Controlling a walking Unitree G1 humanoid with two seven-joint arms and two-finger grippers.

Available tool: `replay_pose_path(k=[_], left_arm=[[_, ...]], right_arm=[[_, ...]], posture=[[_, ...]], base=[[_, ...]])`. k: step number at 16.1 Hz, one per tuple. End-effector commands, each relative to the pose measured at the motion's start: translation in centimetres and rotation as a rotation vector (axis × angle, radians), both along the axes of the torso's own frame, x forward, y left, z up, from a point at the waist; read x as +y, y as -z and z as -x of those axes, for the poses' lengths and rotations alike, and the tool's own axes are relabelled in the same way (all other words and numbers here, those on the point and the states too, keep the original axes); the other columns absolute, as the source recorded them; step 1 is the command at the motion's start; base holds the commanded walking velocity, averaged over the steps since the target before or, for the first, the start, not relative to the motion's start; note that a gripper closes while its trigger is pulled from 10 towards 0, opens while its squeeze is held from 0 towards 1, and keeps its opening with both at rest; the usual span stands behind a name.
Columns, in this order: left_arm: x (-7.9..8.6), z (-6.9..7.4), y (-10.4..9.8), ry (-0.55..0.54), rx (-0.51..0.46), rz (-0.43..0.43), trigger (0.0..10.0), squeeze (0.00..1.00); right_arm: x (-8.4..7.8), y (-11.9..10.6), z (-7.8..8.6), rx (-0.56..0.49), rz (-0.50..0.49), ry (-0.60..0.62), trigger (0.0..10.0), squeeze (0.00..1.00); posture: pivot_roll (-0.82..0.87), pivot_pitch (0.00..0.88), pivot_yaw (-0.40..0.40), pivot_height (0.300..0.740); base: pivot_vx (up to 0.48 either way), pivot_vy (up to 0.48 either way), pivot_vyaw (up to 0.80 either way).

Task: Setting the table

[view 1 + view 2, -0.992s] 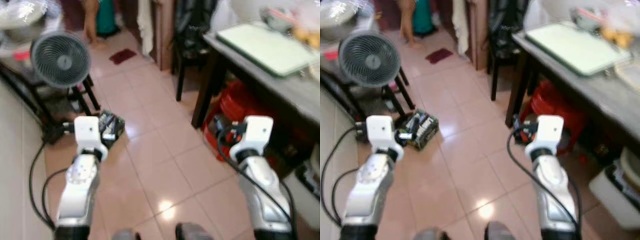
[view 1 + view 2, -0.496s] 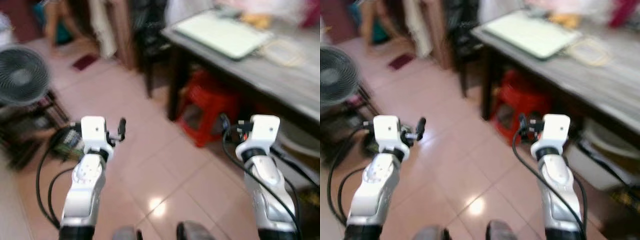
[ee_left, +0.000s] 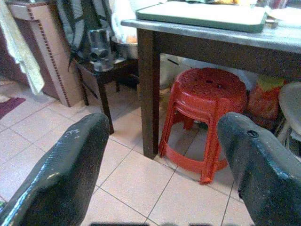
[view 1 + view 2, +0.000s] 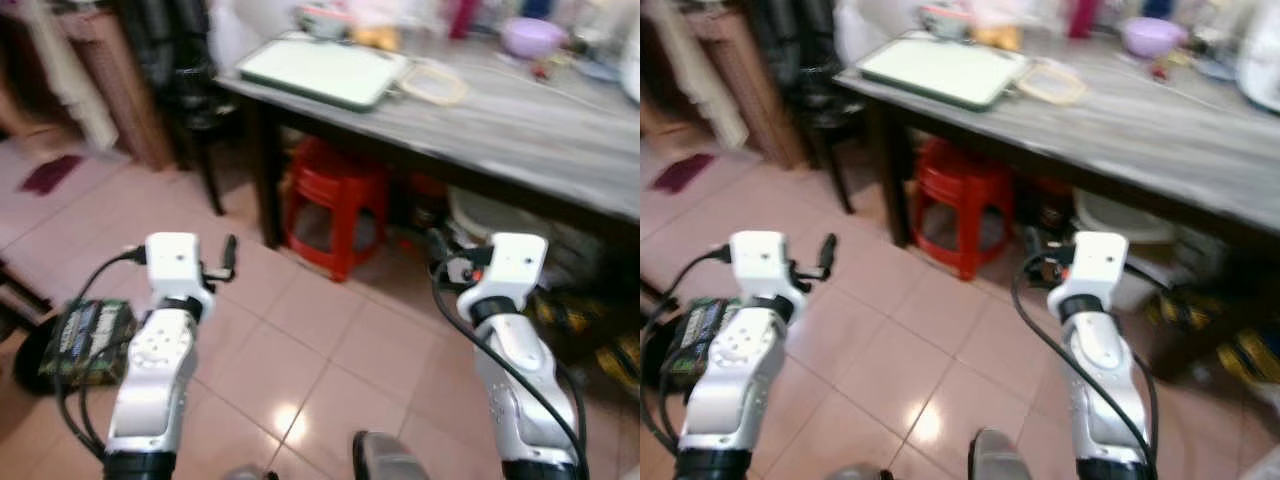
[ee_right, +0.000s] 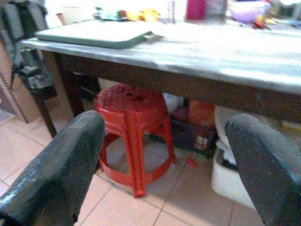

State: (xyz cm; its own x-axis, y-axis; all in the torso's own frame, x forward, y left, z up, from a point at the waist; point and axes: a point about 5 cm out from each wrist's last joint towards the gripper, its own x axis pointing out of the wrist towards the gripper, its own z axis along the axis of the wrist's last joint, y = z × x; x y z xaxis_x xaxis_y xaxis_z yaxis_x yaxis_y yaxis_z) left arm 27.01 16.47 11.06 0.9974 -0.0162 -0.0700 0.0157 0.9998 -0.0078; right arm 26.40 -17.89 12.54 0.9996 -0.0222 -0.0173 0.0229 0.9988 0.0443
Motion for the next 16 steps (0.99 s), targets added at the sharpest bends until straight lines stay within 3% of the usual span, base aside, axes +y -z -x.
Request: replay_pose_path(k=[1, 10, 14, 16], left_arm=[[-0.24, -0.08, -0.11, 0.007, -0.004, 0.002, 10.0, 0.00], [-0.39, 0.20, -0.73, -0.012, -0.056, -0.031, 10.0, 0.00], [-0.92, 0.44, -0.60, 0.053, -0.031, -0.021, 10.0, 0.00], [-0.95, 0.45, -0.69, 0.055, -0.032, -0.022, 10.0, 0.00]], right_arm=[[-0.36, -0.18, -0.04, -0.003, 0.007, 0.015, 10.0, 0.00], [-0.43, -0.41, 0.03, -0.008, 0.010, 0.016, 10.0, 0.00], [-0.24, -0.52, 0.21, -0.016, -0.006, 0.016, 10.0, 0.00], [-0.22, -0.58, 0.21, -0.017, -0.005, 0.016, 10.0, 0.00]], posture=[[-0.02, 0.067, 0.057, 0.740], [-0.02, 0.073, 0.053, 0.740], [-0.02, 0.073, 0.054, 0.740], [-0.02, 0.075, 0.055, 0.740]], base=[[0.000, 0.266, -0.80], [0.000, 0.030, -0.80], [0.000, 0.000, -0.80], [0.000, -0.292, 0.00]])
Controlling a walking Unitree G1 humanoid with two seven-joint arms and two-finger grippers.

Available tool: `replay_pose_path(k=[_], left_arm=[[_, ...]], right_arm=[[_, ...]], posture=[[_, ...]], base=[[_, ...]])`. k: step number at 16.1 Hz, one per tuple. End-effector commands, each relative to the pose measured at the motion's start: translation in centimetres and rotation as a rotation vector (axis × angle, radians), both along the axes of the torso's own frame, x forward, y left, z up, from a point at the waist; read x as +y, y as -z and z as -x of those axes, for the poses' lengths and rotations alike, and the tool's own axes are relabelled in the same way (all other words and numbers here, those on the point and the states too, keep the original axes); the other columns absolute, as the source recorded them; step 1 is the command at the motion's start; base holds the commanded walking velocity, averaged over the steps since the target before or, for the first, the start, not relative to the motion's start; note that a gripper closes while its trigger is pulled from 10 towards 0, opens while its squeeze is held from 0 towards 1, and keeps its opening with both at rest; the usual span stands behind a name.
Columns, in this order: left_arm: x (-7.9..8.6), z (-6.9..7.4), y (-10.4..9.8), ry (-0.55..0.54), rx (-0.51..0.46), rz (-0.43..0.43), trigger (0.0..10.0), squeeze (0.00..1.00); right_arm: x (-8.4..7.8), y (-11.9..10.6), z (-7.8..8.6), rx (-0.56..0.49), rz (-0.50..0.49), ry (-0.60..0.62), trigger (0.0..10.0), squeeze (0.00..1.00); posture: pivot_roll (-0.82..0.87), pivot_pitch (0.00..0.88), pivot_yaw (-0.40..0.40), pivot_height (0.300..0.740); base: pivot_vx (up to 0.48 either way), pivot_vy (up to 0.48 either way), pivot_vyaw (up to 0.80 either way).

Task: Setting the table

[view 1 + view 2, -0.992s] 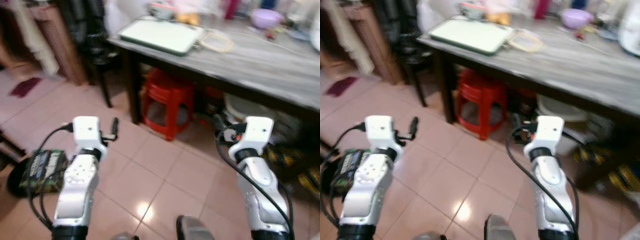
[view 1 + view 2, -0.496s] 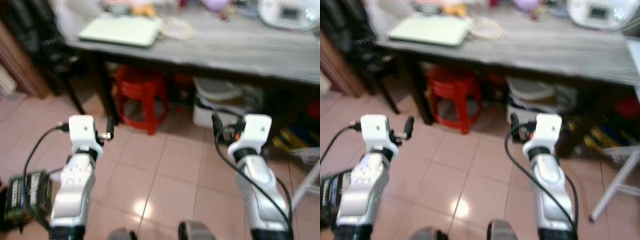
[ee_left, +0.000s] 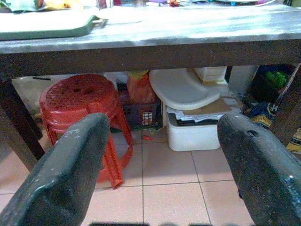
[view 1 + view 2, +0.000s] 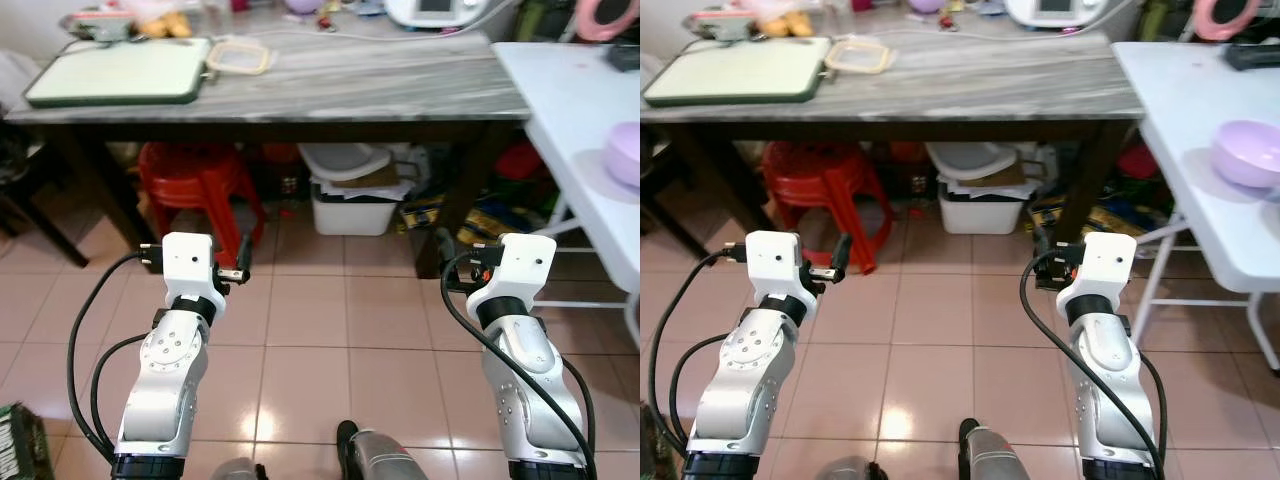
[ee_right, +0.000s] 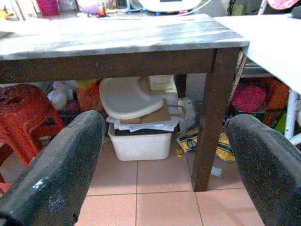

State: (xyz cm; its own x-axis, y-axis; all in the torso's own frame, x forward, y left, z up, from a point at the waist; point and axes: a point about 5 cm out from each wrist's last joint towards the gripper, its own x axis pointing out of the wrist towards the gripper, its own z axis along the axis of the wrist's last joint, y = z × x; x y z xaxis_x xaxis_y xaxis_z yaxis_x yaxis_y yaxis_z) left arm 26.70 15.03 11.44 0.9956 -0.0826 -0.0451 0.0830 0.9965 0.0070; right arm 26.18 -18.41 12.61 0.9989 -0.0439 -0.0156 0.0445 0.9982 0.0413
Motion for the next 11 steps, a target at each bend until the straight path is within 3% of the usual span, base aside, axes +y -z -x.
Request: replay_pose_path(k=[1, 4, 7, 11], left_arm=[[0.42, 0.16, -0.31, -0.011, -0.007, -0.005, 10.0, 0.00], [0.41, 0.24, -0.25, -0.007, -0.002, -0.005, 10.0, 0.00], [0.38, 0.27, -0.25, -0.004, 0.001, -0.004, 10.0, 0.00], [0.32, 0.26, -0.33, -0.003, -0.001, -0.003, 10.0, 0.00]], right_arm=[[0.25, -0.53, -0.04, -0.016, -0.006, -0.004, 10.0, 0.00], [0.19, -0.50, -0.07, -0.009, -0.007, 0.001, 10.0, 0.00], [0.17, -0.44, -0.05, -0.005, -0.007, 0.001, 10.0, 0.00], [0.15, -0.51, -0.13, -0.007, -0.006, 0.000, 10.0, 0.00]], posture=[[-0.02, 0.076, 0.054, 0.740], [-0.02, 0.078, 0.053, 0.740], [-0.02, 0.079, 0.053, 0.740], [-0.02, 0.079, 0.051, 0.740]], base=[[0.000, -0.356, 0.00], [0.000, -0.356, 0.00], [0.000, -0.358, -0.73], [0.000, -0.354, 0.00]])
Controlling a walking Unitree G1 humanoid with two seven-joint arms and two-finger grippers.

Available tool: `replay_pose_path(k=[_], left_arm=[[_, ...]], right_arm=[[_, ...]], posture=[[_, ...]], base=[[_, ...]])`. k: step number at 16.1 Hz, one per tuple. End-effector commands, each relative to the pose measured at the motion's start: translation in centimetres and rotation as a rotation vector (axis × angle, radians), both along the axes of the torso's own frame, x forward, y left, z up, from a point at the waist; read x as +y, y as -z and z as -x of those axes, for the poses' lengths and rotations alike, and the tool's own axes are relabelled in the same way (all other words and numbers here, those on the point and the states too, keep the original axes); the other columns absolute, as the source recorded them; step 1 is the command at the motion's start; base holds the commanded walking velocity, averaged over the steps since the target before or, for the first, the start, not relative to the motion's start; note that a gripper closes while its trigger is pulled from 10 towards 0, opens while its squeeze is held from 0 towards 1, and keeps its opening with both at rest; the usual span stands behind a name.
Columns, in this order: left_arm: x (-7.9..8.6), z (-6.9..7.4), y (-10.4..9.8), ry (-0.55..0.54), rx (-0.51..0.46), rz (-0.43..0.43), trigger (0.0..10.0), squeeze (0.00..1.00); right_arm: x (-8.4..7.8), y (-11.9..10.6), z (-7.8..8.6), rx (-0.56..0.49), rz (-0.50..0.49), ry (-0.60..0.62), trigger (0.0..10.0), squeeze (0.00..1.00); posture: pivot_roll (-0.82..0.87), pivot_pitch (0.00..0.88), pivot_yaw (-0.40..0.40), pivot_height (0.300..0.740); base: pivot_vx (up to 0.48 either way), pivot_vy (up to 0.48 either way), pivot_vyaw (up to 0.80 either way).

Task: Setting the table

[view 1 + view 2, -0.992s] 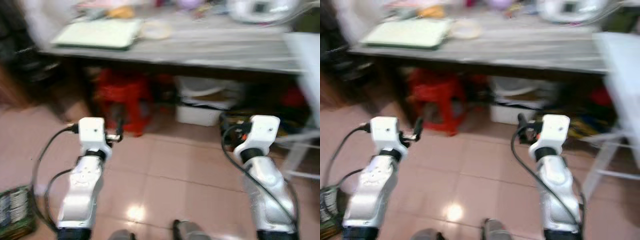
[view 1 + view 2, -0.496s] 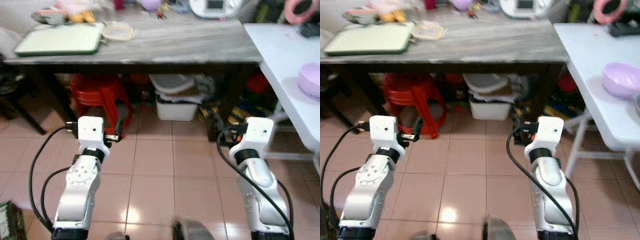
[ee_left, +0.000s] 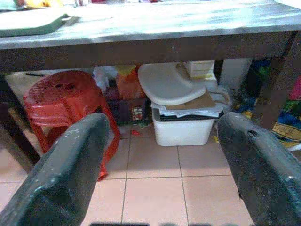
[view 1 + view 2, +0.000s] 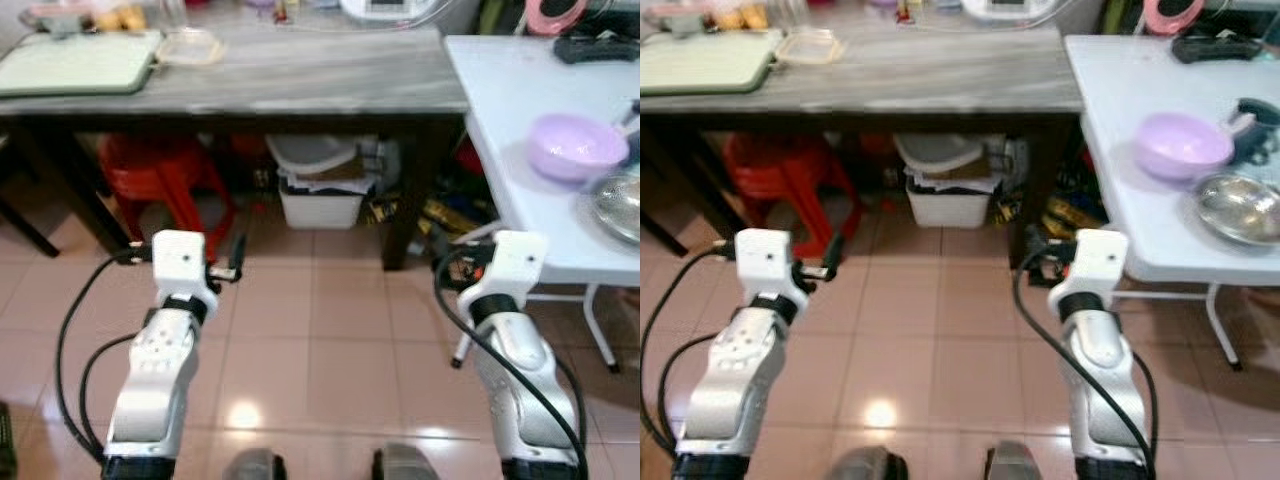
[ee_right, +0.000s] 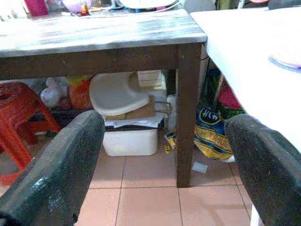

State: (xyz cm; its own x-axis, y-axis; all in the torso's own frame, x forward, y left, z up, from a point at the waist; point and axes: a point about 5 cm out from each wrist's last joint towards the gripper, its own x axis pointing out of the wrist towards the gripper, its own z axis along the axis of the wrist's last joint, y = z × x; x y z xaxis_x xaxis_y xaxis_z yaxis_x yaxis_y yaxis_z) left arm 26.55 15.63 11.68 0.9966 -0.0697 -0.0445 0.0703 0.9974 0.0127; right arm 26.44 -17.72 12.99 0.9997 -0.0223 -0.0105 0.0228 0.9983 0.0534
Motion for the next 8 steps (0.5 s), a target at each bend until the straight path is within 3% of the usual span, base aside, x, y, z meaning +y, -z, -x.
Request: replay_pose_path(k=[1, 4, 8], left_arm=[[-0.32, 0.14, -0.13, 0.012, -0.001, 0.003, 10.0, 0.00], [-0.45, 0.12, -0.22, 0.019, -0.003, 0.007, 10.0, 0.00], [-0.57, 0.11, -0.27, 0.028, -0.004, 0.008, 10.0, 0.00]], right_arm=[[-0.52, -0.17, 0.11, -0.002, 0.006, 0.021, 10.0, 0.00], [-0.46, -0.33, 0.02, -0.009, 0.006, 0.019, 10.0, 0.00], [-0.33, -0.39, 0.04, -0.013, 0.003, 0.014, 10.0, 0.00]], posture=[[-0.02, 0.079, 0.051, 0.740], [-0.02, 0.080, 0.052, 0.740], [-0.02, 0.080, 0.053, 0.740]], base=[[0.000, 0.000, 0.00], [0.000, 0.000, 0.00], [0.000, -0.474, 0.00]])
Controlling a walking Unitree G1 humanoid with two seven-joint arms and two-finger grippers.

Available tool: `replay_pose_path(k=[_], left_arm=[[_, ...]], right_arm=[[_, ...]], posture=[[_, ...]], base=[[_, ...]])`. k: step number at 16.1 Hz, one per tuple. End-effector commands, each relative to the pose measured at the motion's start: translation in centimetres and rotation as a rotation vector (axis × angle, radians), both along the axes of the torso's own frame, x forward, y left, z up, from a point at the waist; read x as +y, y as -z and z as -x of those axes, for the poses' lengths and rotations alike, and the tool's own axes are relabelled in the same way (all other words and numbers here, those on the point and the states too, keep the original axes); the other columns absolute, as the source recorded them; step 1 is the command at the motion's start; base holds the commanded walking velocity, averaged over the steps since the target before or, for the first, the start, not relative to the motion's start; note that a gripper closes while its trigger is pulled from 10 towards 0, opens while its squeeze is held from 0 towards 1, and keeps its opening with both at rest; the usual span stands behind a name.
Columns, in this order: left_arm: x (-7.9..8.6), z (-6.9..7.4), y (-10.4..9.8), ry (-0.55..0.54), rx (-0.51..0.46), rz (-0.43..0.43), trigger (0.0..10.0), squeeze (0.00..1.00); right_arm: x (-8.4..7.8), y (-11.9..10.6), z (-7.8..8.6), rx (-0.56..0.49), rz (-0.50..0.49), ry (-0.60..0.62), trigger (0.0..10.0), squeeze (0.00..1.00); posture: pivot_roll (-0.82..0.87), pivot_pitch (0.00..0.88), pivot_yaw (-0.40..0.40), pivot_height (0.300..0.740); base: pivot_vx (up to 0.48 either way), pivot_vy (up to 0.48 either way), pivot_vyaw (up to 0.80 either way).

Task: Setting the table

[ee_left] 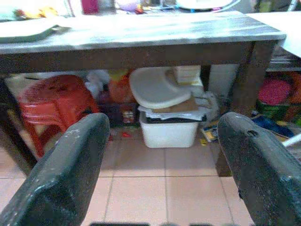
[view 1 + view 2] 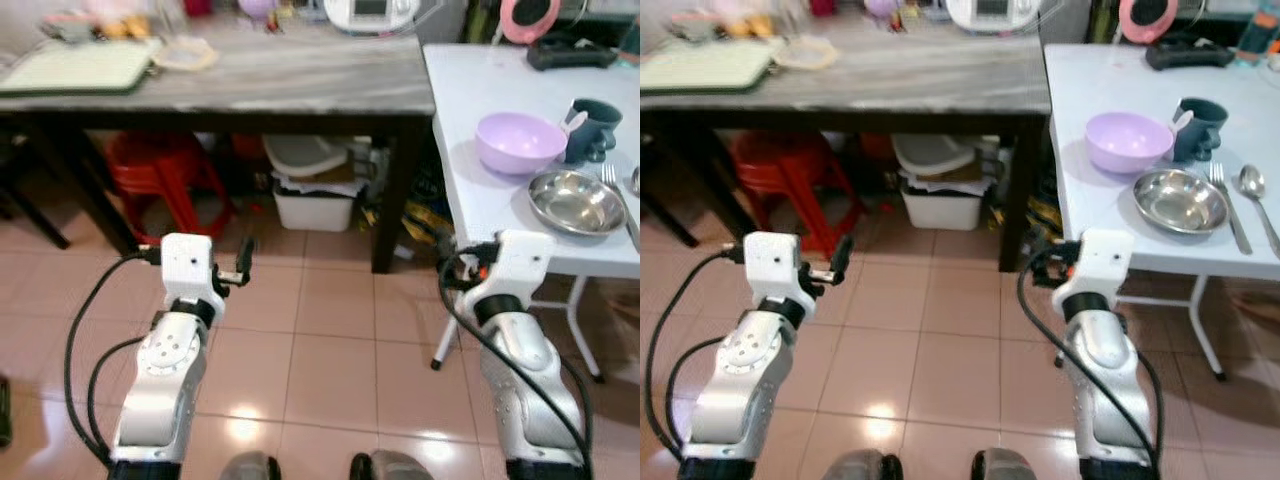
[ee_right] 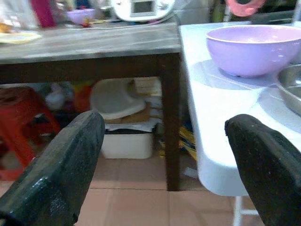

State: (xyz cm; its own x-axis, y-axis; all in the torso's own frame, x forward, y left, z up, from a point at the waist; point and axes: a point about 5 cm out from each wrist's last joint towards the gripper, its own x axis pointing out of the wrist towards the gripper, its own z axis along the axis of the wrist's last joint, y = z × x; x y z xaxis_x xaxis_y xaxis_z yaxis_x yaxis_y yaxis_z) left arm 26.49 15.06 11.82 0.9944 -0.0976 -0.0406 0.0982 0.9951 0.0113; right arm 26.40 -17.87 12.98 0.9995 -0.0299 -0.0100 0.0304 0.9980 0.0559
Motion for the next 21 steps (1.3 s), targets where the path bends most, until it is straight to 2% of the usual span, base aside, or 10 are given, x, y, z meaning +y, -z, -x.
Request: replay_pose_path(k=[1, 8, 10, 13, 14, 17, 21], left_arm=[[-0.24, 0.05, -0.33, 0.020, -0.012, 0.003, 10.0, 0.00], [-0.37, 0.14, -0.43, 0.029, -0.020, -0.006, 10.0, 0.00], [-0.35, 0.22, -0.74, 0.024, -0.061, -0.071, 10.0, 0.00], [-0.55, 0.23, -0.87, 0.046, -0.064, -0.062, 10.0, 0.00], [-0.71, 0.29, -0.97, 0.064, -0.065, -0.035, 10.0, 0.00], [-0.72, 0.29, -1.05, 0.066, -0.075, -0.041, 10.0, 0.00], [-0.85, 0.32, -1.05, 0.071, -0.078, -0.031, 10.0, 0.00]], right_arm=[[-0.12, -0.42, -0.01, -0.013, 0.004, 0.002, 10.0, 0.00], [-0.14, -0.55, -0.07, -0.017, 0.006, 0.005, 10.0, 0.00], [-0.15, -0.56, -0.07, -0.017, 0.005, 0.006, 10.0, 0.00], [-0.18, -0.63, -0.19, -0.019, 0.002, 0.005, 10.0, 0.00], [-0.13, -0.61, -0.22, -0.017, -0.002, 0.002, 10.0, 0.00], [-0.03, -0.68, -0.31, -0.020, -0.001, 0.000, 10.0, 0.00], [0.17, -0.82, -0.29, -0.032, 0.010, -0.012, 10.0, 0.00]], posture=[[-0.02, 0.080, 0.054, 0.740], [-0.02, 0.082, 0.052, 0.740], [-0.02, 0.081, 0.052, 0.740], [-0.02, 0.078, 0.052, 0.740], [-0.02, 0.077, 0.052, 0.740], [-0.02, 0.076, 0.054, 0.740], [-0.02, 0.074, 0.054, 0.740]], base=[[0.240, -0.412, 0.00], [0.079, -0.420, 0.00], [0.120, -0.414, 0.00], [0.313, -0.361, 0.00], [0.454, 0.000, -0.46], [0.480, 0.000, -0.60], [0.480, 0.000, 0.00]])
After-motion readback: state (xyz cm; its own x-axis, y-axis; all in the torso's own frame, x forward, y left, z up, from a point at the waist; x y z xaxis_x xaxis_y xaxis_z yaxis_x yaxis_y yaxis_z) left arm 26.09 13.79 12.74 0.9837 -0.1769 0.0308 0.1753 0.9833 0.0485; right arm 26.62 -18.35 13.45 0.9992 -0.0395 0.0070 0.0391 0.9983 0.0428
